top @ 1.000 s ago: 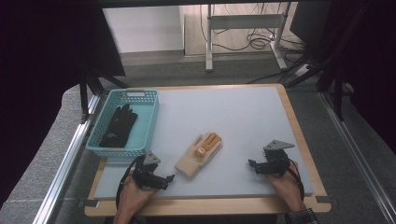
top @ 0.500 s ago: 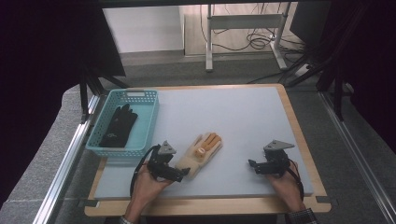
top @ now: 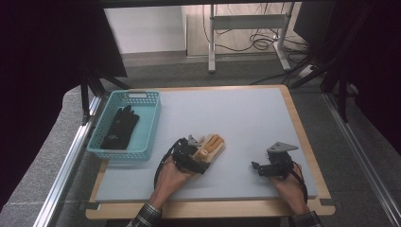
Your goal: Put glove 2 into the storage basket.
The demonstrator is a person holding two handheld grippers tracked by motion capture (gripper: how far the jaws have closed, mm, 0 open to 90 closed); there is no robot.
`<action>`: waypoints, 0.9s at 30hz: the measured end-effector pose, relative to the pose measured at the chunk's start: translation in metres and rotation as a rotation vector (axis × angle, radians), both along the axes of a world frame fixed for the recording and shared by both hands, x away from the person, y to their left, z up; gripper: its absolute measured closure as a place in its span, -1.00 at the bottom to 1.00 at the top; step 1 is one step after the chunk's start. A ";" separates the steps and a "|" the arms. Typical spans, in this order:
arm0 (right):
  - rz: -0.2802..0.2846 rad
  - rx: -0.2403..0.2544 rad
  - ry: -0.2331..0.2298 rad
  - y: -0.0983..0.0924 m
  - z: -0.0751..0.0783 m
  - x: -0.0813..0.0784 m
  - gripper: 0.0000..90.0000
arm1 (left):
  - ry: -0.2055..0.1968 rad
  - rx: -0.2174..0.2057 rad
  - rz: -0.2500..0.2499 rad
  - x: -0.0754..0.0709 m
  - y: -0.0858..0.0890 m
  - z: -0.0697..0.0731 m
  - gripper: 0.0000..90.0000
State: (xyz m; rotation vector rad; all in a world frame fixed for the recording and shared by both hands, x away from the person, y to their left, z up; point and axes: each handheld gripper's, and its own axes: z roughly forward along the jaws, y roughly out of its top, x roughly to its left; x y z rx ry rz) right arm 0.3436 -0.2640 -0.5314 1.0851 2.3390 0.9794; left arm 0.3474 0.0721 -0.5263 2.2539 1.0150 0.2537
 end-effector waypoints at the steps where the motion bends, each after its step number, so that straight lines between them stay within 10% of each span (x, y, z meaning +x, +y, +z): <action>1: 0.000 0.000 0.000 0.000 0.000 0.000 -0.66 | 0.006 -0.002 0.004 0.002 -0.002 -0.002 -0.91; 10: 0.001 0.000 -0.001 0.000 0.000 0.000 -0.66 | -0.011 0.065 -0.039 -0.004 -0.017 -0.001 -0.39; 18: 0.001 -0.001 -0.001 0.000 0.000 0.000 -0.66 | 0.017 0.017 -0.050 -0.005 -0.013 0.003 0.22; 27: 0.001 -0.001 -0.001 0.000 0.000 0.000 -0.66 | 0.024 -0.011 -0.050 0.000 -0.005 0.011 0.32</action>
